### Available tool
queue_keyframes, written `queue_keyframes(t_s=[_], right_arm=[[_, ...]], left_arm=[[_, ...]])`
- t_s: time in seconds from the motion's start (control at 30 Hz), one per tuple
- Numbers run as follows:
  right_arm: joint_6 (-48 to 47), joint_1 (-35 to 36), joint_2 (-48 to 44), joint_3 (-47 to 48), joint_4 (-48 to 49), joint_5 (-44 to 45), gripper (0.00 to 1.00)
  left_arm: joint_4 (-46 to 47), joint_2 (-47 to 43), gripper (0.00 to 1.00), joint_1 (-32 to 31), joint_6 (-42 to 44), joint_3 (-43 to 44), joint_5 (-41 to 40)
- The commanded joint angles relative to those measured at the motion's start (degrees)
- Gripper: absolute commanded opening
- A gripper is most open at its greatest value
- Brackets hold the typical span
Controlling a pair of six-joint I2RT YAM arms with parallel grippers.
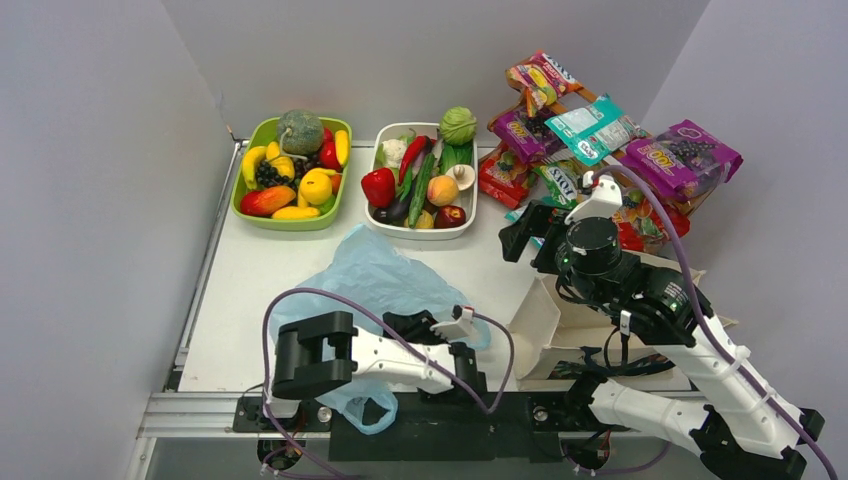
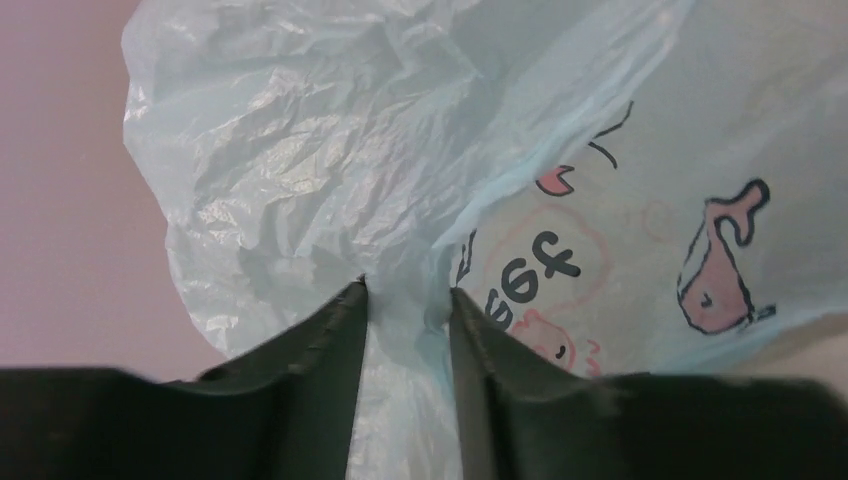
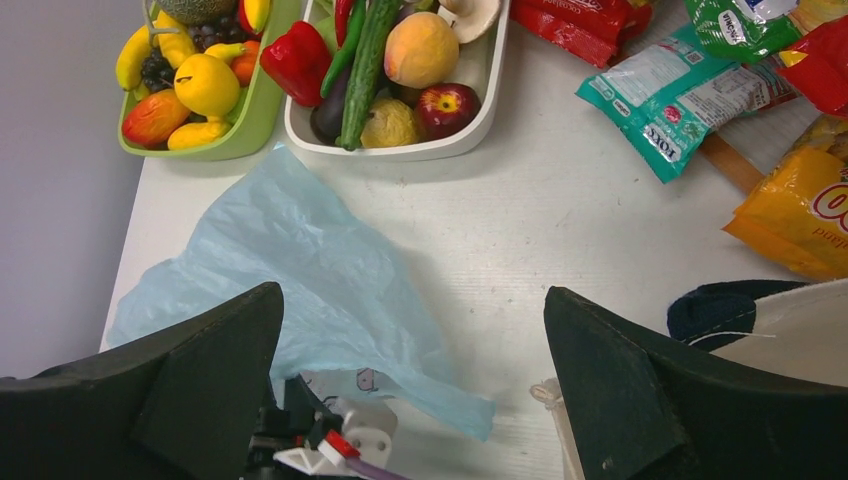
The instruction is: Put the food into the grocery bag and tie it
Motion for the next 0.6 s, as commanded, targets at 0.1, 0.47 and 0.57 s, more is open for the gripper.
queue_keyframes(t_s=[0.1,0.47,0.57], right_arm=[[0.4,0.5,-0.3,-0.5,0.6,-0.1,1.00],[1.8,1.6,3.4,2.2,1.2,-4.9,0.99],[2.8,3.4,3.9,2.1,2.5,-5.0,0.99]], left_arm=[[8.6,-10.5,0.00,5.4,12.9,-4.6,0.0],[14.9,-22.9,0.00,13.7,28.2,7.1,16.7],[15.8,-26.6,0.00,18.2,29.8,10.1,23.5]])
